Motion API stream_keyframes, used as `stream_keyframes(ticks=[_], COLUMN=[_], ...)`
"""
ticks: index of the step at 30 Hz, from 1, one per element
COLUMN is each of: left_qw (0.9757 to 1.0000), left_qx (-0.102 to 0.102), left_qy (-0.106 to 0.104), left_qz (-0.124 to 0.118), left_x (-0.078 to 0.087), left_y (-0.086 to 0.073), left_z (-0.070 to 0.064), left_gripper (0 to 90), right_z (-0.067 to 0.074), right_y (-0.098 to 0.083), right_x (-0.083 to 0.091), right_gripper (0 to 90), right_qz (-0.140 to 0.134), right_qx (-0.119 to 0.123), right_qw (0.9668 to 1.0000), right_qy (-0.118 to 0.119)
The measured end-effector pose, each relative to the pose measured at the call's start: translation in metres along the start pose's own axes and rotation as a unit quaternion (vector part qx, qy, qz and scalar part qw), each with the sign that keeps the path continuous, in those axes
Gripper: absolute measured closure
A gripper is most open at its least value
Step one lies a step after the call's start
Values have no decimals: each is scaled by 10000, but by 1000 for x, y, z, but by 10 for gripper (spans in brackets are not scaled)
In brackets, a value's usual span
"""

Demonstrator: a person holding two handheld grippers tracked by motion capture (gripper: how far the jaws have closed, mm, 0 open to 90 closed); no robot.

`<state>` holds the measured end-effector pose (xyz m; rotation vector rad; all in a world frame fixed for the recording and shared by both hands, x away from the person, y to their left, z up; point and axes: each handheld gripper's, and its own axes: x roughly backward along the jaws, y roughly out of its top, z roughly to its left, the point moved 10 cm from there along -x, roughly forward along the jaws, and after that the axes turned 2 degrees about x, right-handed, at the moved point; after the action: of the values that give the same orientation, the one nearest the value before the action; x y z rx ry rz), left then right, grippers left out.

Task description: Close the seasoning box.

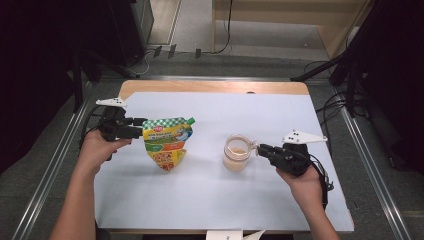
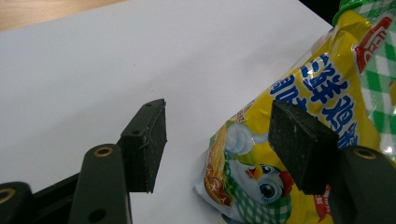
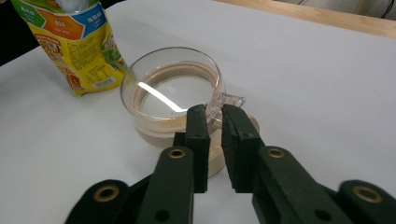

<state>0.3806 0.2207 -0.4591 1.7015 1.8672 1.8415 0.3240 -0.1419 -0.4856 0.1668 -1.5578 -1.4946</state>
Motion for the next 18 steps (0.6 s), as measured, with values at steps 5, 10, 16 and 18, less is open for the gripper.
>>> stream_keyframes(ticks=[5,10,16,18], left_qw=[10000,10000,10000,10000], left_qx=[0,1,22,20], left_qy=[1,21,16,21], left_qz=[-1,29,-19,-14], left_x=[0,0,1,1], left_y=[0,-1,0,0], left_z=[0,2,1,1], left_gripper=[379,377,374,373], right_z=[-6,-13,-26,-30], right_y=[-4,-4,-11,-14], right_x=[0,4,2,1], right_gripper=[711,609,456,411], right_qz=[43,-62,-100,-69], right_qx=[-65,-15,-43,-81], right_qw=[10000,10000,9999,9999], right_qy=[1,-62,-72,-88])
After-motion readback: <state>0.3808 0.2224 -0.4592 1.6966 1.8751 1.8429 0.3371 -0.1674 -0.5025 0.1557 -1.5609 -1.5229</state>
